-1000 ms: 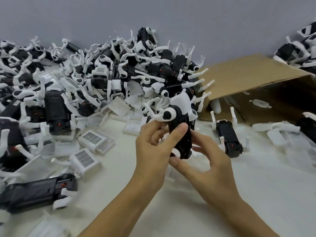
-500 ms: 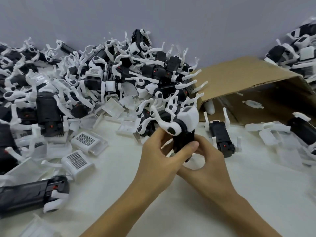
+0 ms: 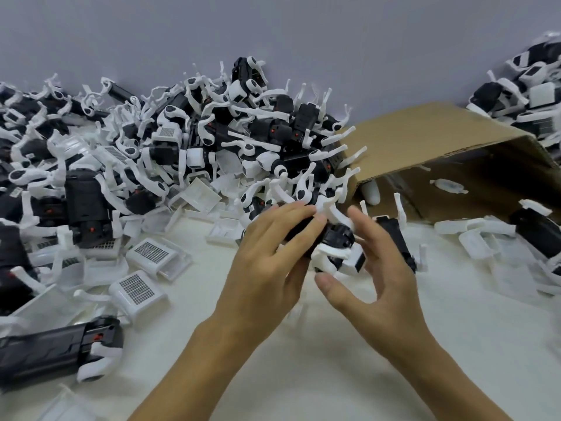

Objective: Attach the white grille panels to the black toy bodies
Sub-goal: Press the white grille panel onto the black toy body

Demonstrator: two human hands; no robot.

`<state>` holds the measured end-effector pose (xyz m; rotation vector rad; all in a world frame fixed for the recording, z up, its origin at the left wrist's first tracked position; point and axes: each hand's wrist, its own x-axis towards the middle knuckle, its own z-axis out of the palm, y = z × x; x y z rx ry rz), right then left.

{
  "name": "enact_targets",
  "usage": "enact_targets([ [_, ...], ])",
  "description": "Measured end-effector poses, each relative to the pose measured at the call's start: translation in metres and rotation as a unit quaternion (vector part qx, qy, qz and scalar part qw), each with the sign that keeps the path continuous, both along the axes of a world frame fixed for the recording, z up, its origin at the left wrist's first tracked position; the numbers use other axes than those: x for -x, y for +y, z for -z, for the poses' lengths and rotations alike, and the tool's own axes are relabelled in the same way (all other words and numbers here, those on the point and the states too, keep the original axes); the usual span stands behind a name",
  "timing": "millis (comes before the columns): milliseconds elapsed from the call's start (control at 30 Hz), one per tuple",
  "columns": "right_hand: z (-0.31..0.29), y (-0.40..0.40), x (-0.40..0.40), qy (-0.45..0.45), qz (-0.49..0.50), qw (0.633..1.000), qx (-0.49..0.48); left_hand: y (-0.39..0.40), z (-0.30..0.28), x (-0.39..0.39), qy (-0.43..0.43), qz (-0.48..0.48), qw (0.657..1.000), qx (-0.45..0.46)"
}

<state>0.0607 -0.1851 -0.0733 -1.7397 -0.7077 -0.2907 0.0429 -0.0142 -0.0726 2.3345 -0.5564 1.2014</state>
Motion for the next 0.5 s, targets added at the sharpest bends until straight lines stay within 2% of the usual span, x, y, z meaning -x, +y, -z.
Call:
enact_targets([
  [133,-0.0026,0.0027,0.0000,-0.007,0.046,0.999,0.000,-0.0006,0.0011,0.0007,0.026,-0.003,0.999,-0.021],
  [333,-0.0081,-0.0008,-0.0005,-0.045,0.066,0.997,-0.017,-0.0044,0.0002,0.0019,0.041,0.023,0.999,-0.007],
  [500,-0.0033,0.0015,-0.0017,-0.006,0.039,0.999,0.011,-0.0018,0.0026,0.0021,0.037,0.014,0.999,-0.007],
])
